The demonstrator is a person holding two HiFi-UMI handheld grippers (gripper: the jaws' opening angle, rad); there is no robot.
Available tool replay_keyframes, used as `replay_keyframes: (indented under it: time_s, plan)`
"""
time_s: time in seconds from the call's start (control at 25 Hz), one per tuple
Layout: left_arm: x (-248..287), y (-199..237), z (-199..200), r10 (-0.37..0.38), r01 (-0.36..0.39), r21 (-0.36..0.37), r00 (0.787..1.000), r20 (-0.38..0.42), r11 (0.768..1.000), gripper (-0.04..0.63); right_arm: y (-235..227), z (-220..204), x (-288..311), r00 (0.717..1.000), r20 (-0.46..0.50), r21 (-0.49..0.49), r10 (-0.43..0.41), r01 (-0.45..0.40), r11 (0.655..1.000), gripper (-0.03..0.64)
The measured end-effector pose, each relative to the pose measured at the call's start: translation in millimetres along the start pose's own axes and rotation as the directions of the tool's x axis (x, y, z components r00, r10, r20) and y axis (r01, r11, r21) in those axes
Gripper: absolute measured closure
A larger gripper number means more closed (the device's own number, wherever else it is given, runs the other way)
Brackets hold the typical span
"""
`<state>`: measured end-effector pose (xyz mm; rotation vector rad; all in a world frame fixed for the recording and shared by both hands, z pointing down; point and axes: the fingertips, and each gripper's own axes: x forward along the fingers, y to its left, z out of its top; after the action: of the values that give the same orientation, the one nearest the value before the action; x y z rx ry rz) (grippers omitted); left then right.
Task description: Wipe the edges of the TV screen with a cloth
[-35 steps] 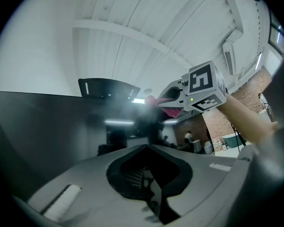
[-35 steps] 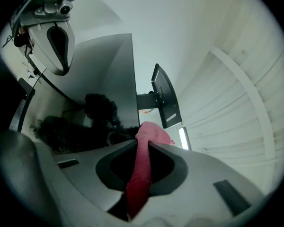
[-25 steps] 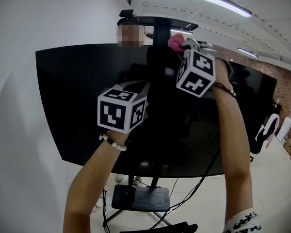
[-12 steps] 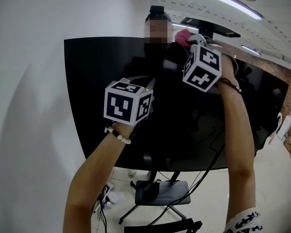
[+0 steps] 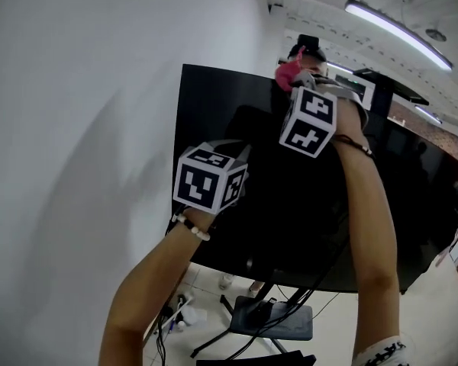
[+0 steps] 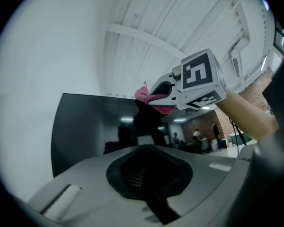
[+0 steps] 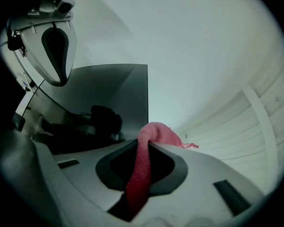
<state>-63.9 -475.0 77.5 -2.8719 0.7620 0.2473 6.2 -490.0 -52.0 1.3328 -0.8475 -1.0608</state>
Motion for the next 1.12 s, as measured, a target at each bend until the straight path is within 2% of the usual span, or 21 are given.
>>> replay_keyframes:
  time_s: [0.12,0.56,0.88,0.96,1.0,1.04,1.08,1.12]
  plan:
    - [-19.2,33.4,-7.9,0.054,-0.054,-0.01,0.998,-0.009,0.998,0.589,0.2,41.3,14.8,0.999,0.03,-0.024,0.011,-0.01,1.0,0.56]
    - [-69.4,111.7,-32.0,0.169,-0.169,-0.012,0.984,-0.05,0.986,0.589,3.0,160.2,54.5,0.992,0.106,-0.087,0.067,-0.058,0.995,0.56]
    - [-104.6,152.9,-42.8,0.21,-0.211,-0.022,0.976,-0.053,0.977,0.589,7.6,237.4,71.6,0.982,0.169,-0.119,0.083,-0.063,0.991,0.56]
    - [-116.6,164.0,-47.1,0.227,-0.229,-0.033,0.972,-0.059,0.973,0.589,8.2,257.7,70.5,0.976,0.201,-0.066,0.086,-0.074,0.995,0.56]
    - [-123.2,169.0,-49.2,0.235,-0.237,-0.04,0.97,-0.061,0.971,0.589,8.9,269.6,68.5,0.968,0.232,0.009,0.097,-0.102,0.995,0.56]
    - [-129.3,172.9,-52.0,0.239,-0.242,-0.046,0.969,-0.062,0.969,0.589,10.5,282.0,65.7,0.953,0.279,0.125,0.115,-0.155,0.98,0.56]
    - [-134.9,175.7,-55.9,0.241,-0.244,-0.05,0.968,-0.063,0.968,0.589,13.6,294.0,62.4,0.931,0.342,0.265,0.131,-0.229,0.937,0.56]
    - [-139.8,177.4,-61.5,0.243,-0.247,-0.056,0.968,-0.065,0.967,0.589,19.2,304.4,59.7,0.904,0.407,0.4,0.132,-0.306,0.864,0.56]
